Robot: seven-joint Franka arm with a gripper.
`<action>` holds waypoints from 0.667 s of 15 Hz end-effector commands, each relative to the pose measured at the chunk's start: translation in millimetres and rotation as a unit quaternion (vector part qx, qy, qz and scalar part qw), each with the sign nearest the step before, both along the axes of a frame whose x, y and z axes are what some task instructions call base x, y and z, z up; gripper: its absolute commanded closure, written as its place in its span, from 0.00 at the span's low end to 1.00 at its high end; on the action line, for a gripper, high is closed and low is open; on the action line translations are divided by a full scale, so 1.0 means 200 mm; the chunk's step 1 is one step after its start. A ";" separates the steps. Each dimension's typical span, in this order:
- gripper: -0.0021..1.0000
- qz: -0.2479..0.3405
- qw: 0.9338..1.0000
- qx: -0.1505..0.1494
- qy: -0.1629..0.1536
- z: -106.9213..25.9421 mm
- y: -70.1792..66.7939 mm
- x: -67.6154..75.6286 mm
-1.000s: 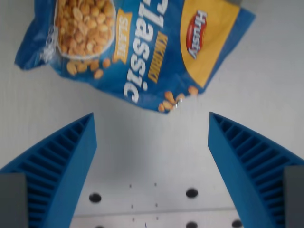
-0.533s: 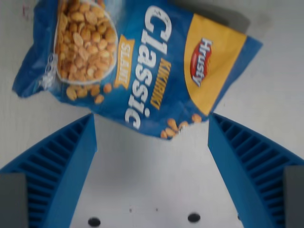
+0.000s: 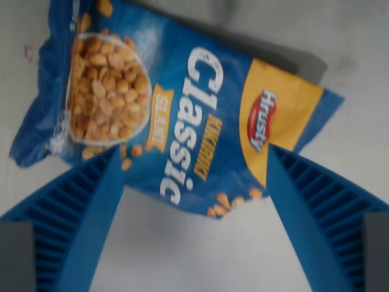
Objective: Move above the blue bag
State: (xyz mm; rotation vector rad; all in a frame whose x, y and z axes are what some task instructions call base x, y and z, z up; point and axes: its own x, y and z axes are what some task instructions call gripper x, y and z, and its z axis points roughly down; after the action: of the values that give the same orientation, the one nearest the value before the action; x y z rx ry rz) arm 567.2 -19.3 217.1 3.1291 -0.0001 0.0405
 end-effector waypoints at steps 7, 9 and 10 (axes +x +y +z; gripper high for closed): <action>0.00 0.014 1.000 0.013 0.003 -0.06 0.00 0.10; 0.00 0.013 1.000 0.014 0.002 -0.07 0.00 0.11; 0.00 0.013 1.000 0.014 0.002 -0.08 0.00 0.12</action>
State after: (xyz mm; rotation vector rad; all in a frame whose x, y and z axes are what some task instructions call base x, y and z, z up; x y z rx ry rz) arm 581.8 -19.3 202.1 3.1274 0.0139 0.0456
